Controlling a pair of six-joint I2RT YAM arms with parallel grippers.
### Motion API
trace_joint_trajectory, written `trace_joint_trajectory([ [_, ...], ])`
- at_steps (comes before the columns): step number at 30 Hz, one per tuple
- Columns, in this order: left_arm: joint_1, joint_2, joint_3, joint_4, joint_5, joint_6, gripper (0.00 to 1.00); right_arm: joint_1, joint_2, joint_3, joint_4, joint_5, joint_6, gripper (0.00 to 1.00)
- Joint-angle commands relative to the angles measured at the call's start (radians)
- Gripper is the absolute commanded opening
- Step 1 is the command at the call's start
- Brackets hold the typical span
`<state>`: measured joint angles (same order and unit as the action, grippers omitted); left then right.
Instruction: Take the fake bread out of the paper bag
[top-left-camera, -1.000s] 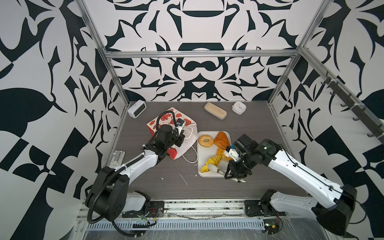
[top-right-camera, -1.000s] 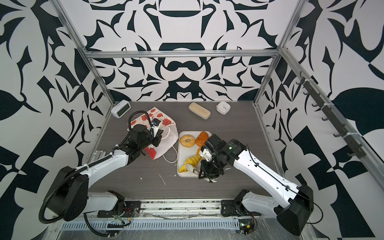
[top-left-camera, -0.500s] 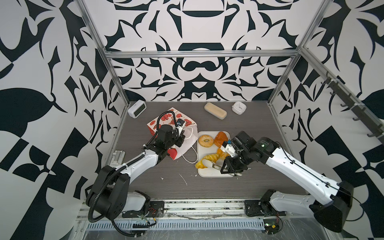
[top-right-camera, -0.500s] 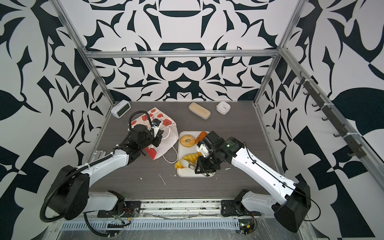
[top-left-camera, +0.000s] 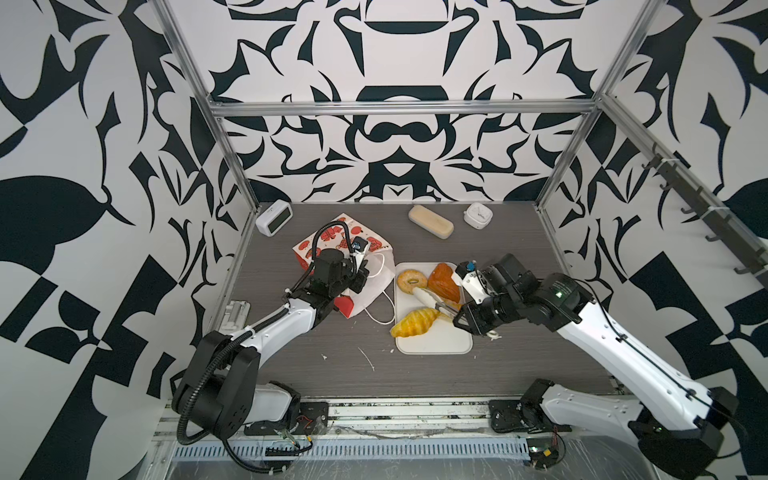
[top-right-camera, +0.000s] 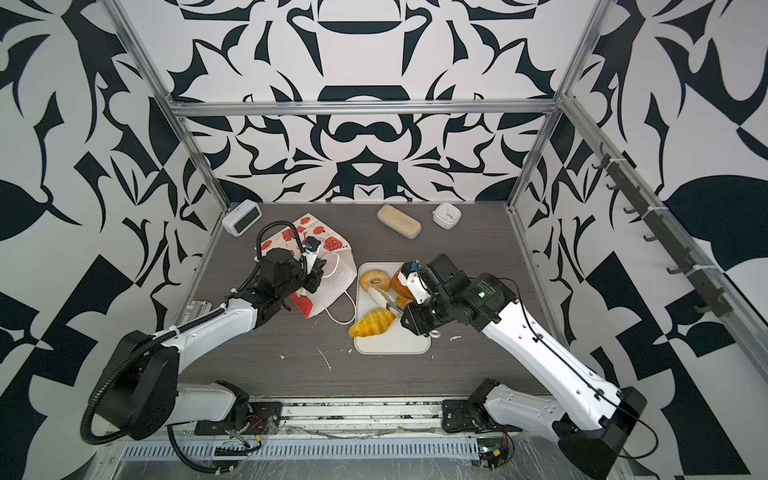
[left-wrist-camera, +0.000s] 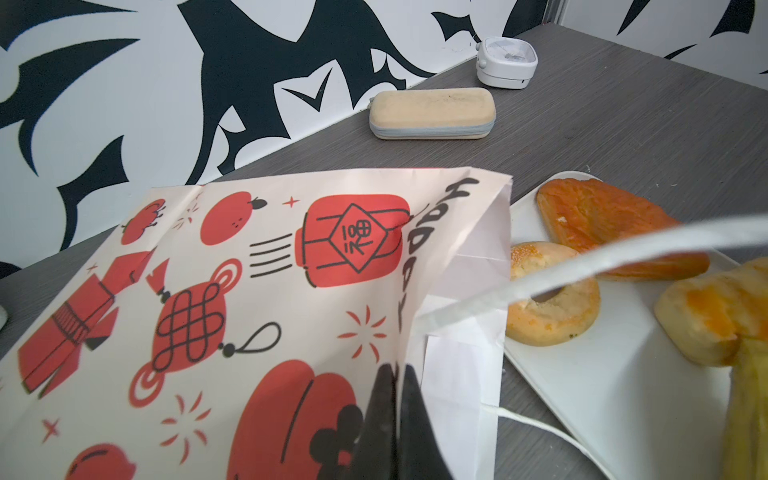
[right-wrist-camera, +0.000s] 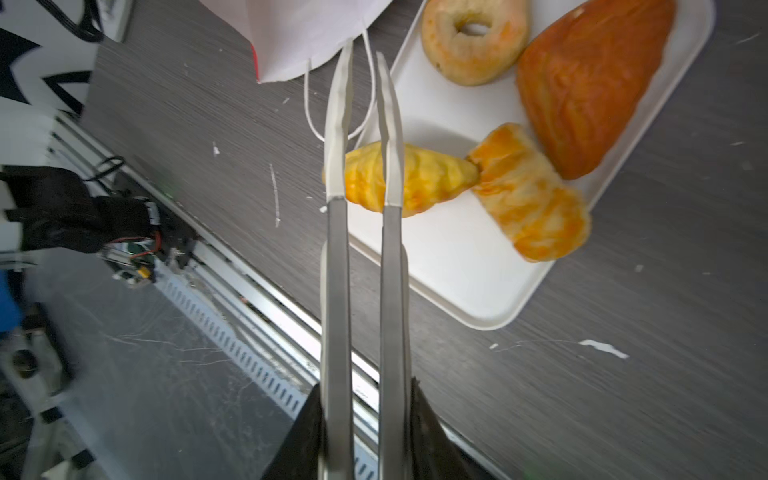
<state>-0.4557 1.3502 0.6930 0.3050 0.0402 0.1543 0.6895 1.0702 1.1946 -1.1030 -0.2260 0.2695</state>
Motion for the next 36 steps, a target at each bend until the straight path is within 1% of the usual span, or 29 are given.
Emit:
trace_joint_trajectory([
  [1, 0.012, 0.007, -0.01, 0.025, -0.015, -0.007, 0.0, 0.006, -0.036, 0.009, -0.029, 0.124, -0.162, 0.33],
  [5, 0.021, 0.016, 0.0, 0.02, -0.033, -0.009, 0.0, 0.044, -0.05, 0.018, -0.037, 0.176, -0.244, 0.34],
  [8, 0.031, 0.021, 0.004, 0.022, -0.035, -0.012, 0.0, 0.078, -0.028, 0.029, -0.065, 0.214, -0.293, 0.35],
  [15, 0.06, 0.018, 0.021, 0.017, -0.024, -0.018, 0.0, 0.197, 0.022, 0.034, -0.096, 0.343, -0.408, 0.36],
  [18, 0.073, 0.012, 0.034, 0.002, -0.018, -0.018, 0.0, 0.243, 0.049, 0.031, -0.104, 0.4, -0.458, 0.39],
  [22, 0.09, 0.006, 0.045, -0.011, -0.013, -0.019, 0.0, 0.268, 0.056, 0.039, -0.103, 0.41, -0.513, 0.46],
  [28, 0.103, -0.001, 0.047, -0.021, -0.014, -0.025, 0.0, 0.266, 0.052, 0.047, -0.099, 0.409, -0.554, 0.5],
  [29, 0.103, 0.001, 0.048, -0.021, -0.012, -0.027, 0.0, 0.267, 0.056, 0.044, -0.099, 0.451, -0.556, 0.51],
  [30, 0.106, 0.003, 0.048, -0.019, -0.01, -0.028, 0.0, 0.267, 0.06, 0.043, -0.101, 0.455, -0.558, 0.51],
  [36, 0.106, 0.027, 0.06, -0.01, -0.001, -0.033, 0.0, 0.267, 0.081, 0.042, -0.095, 0.433, -0.556, 0.53],
])
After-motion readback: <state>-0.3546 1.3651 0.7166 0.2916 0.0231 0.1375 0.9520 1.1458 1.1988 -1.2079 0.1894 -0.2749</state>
